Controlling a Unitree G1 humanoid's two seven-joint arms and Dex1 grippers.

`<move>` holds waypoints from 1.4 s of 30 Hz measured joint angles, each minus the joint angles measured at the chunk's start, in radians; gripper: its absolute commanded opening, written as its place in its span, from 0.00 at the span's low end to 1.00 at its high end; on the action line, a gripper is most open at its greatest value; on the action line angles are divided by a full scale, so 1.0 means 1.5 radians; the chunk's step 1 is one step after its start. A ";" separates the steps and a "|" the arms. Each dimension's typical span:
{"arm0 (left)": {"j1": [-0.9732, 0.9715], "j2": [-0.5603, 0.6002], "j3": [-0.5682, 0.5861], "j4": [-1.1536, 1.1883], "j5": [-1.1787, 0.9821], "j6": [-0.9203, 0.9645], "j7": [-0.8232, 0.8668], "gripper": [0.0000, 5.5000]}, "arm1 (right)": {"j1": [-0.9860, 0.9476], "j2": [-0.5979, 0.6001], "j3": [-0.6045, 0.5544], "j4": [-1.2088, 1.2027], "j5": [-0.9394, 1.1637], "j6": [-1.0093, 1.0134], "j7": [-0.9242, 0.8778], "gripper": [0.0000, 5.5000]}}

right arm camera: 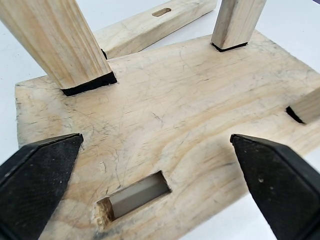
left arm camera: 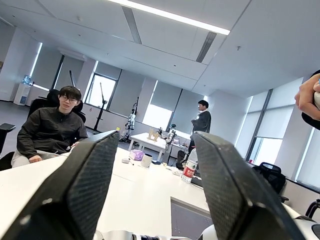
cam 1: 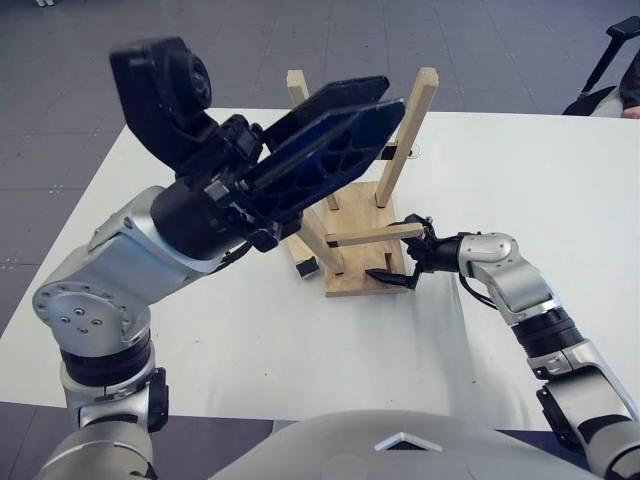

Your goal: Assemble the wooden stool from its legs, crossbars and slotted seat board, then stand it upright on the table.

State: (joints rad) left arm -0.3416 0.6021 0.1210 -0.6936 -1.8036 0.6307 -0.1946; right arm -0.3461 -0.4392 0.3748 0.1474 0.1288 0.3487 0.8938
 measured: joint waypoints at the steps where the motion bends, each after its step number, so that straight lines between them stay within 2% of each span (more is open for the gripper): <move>1: -0.010 0.000 0.001 0.013 0.013 -0.006 0.011 0.50 | 0.000 0.000 0.000 0.000 0.000 0.000 -0.001 1.00; 6: -0.142 -0.059 0.019 0.165 0.220 -0.102 0.141 0.50 | 0.001 0.001 0.000 -0.002 0.001 0.000 -0.002 1.00; 11: -0.240 -0.086 0.031 0.201 0.280 -0.116 0.169 0.50 | -0.002 0.000 0.001 -0.001 0.001 0.000 -0.002 1.00; 14: -0.147 -0.083 -0.022 0.129 0.241 -0.039 0.131 0.50 | -0.001 0.000 0.002 -0.002 0.000 0.000 -0.004 1.00; 17: 0.022 -0.078 -0.101 0.082 0.267 0.007 0.049 0.50 | 0.001 -0.003 0.002 -0.005 -0.001 0.000 -0.007 1.00; 21: 0.071 -0.084 -0.109 0.060 0.315 -0.044 -0.010 0.50 | 0.002 -0.003 0.001 -0.009 -0.002 0.000 -0.013 1.00; 26: 0.072 -0.103 -0.104 0.071 0.336 -0.057 -0.005 0.50 | 0.004 -0.003 0.003 -0.013 -0.004 0.001 -0.020 1.00; 28: 0.052 -0.123 -0.096 0.086 0.339 -0.059 0.019 0.50 | 0.005 -0.004 0.003 -0.013 -0.004 0.001 -0.022 1.00; 30: 0.007 -0.134 -0.055 0.128 0.315 -0.059 0.069 0.50 | 0.007 -0.004 0.002 -0.016 -0.003 0.002 -0.020 1.00; 33: -0.146 -0.137 0.023 0.138 0.221 -0.090 0.129 0.50 | 0.008 -0.004 0.001 -0.020 -0.002 0.002 -0.020 1.00; 35: -0.222 -0.129 0.070 0.136 0.184 -0.112 0.186 0.50 | 0.010 -0.004 0.001 -0.021 -0.002 0.002 -0.024 1.00; 36: -0.236 -0.100 0.090 0.138 0.199 -0.109 0.247 0.50 | 0.013 -0.004 0.001 -0.024 -0.002 0.002 -0.027 1.00; 37: -0.235 -0.075 0.104 0.147 0.232 -0.100 0.293 0.50 | 0.016 -0.004 -0.001 -0.027 -0.002 0.002 -0.029 1.00; 39: -0.172 -0.014 0.110 0.156 0.330 -0.048 0.388 0.57 | 0.027 -0.004 -0.009 -0.044 0.000 0.015 -0.041 1.00; 41: -0.097 -0.004 0.083 0.135 0.395 -0.004 0.447 0.63 | 0.037 -0.004 -0.020 -0.060 0.002 0.033 -0.052 1.00; 42: -0.040 -0.010 0.043 0.123 0.437 0.030 0.480 0.67 | 0.045 -0.007 -0.037 -0.068 0.002 0.047 -0.065 1.00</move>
State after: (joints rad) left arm -0.4022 0.5876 0.1859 -0.5095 -1.1486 0.6754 0.5253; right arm -0.2780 -0.4500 0.3196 0.0447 0.1315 0.4197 0.7960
